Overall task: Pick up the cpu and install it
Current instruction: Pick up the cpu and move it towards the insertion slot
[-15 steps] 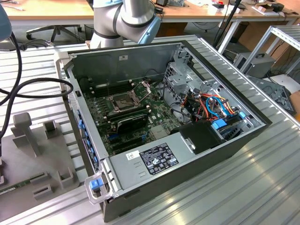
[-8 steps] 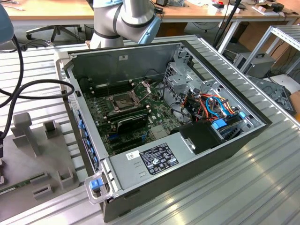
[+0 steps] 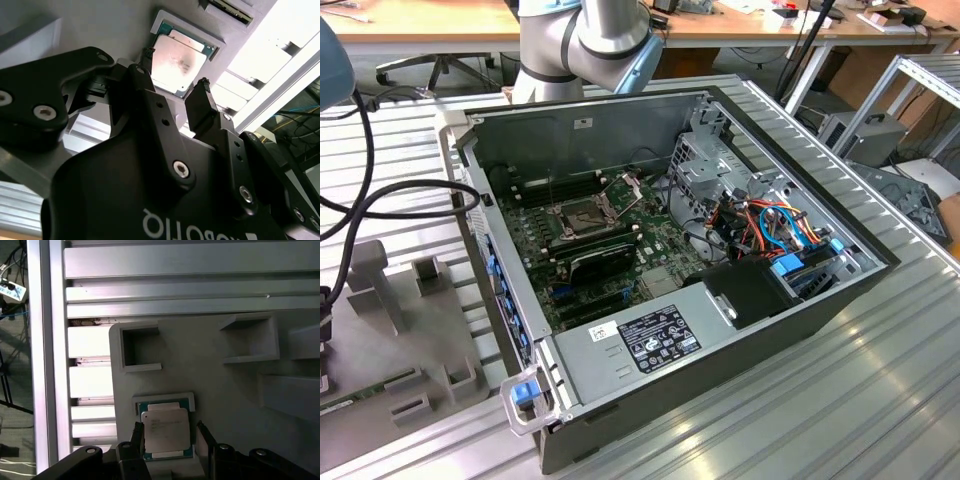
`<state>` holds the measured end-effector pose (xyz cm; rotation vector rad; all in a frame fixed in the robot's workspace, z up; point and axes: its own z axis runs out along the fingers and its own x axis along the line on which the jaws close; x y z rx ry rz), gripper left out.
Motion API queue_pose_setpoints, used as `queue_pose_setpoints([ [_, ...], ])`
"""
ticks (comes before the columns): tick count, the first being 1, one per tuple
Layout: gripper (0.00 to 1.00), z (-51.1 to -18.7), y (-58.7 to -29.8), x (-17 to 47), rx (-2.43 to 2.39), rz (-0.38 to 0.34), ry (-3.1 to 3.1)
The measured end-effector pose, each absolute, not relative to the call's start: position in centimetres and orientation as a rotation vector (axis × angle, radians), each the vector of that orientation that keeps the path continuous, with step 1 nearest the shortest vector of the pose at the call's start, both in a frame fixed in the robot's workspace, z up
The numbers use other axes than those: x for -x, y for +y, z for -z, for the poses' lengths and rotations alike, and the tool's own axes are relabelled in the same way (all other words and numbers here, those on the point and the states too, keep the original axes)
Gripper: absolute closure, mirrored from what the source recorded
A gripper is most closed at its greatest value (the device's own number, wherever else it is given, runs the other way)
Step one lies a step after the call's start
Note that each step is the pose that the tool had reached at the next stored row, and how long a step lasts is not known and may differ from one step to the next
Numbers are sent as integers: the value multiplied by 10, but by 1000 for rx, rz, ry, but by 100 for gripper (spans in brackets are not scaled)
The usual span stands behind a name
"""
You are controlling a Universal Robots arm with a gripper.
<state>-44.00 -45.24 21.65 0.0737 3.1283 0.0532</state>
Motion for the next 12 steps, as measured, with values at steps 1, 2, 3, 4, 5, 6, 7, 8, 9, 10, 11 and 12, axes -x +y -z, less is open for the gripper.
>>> queue_pose_setpoints([
  [1,46,-216,-452,440,-74,-53,3128],
  [2,46,-215,-452,440,-74,-53,3128],
  [3,46,-215,-452,440,-74,-53,3129],
  [4,46,-215,-452,440,-74,-53,3128],
  [5,46,-215,-452,440,-74,-53,3128],
  [6,46,-215,-452,440,-74,-53,3128],
  [7,46,-215,-452,440,-74,-53,3128],
  [8,46,-215,-452,440,-74,-53,3128],
  [9,46,-215,-452,440,-74,-53,3128],
  [10,46,-215,-452,440,-74,-53,3128],
  [11,45,-215,-452,440,-74,-53,3128],
  [12,39,-215,-452,440,-74,-53,3128],
])
